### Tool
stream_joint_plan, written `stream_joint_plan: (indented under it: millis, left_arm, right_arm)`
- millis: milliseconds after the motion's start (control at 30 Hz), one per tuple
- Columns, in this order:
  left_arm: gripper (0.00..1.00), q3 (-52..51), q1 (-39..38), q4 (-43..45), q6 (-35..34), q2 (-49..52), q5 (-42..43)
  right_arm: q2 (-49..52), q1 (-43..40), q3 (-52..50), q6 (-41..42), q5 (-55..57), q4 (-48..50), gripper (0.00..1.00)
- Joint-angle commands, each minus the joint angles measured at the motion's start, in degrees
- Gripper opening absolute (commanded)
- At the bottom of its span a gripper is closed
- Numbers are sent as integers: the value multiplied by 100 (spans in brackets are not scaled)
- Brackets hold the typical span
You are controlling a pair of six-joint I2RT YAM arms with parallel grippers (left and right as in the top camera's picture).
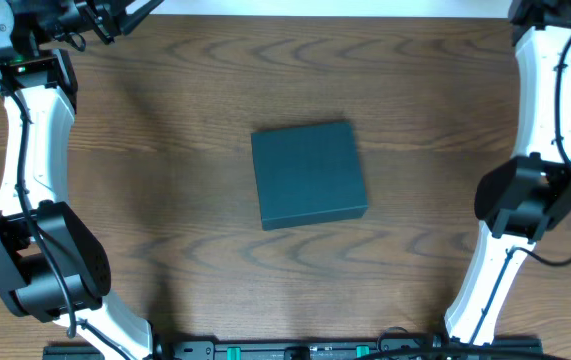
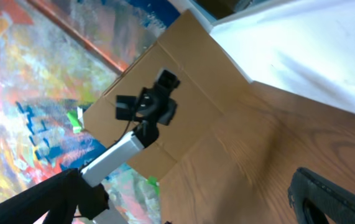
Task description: Pack container
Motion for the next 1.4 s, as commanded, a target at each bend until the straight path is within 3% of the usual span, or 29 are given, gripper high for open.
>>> stream_joint_plan:
  millis: [0, 133, 167, 233, 400, 1367]
  left_arm:
    - [32, 109, -7, -74, 481, -72, 162]
    - [35, 109, -7, -70, 525, -72, 144]
    - [56, 109, -7, -72, 522, -72, 142]
    - [77, 109, -7, -72, 520, -72, 101]
    - [100, 109, -7, -72, 522, -72, 79]
    - [99, 109, -151, -11, 393, -74, 256]
  right_arm:
    - [-437, -33, 177, 72, -74, -192, 99]
    - [-557, -35, 177, 35, -70, -96, 99]
    - [-560, -35, 177, 35, -70, -85, 99]
    - [-560, -35, 177, 59, -70, -96, 99]
    - [-557, -35, 177, 55, -72, -186, 99]
    - [-557, -402, 155, 57, -72, -1346, 99]
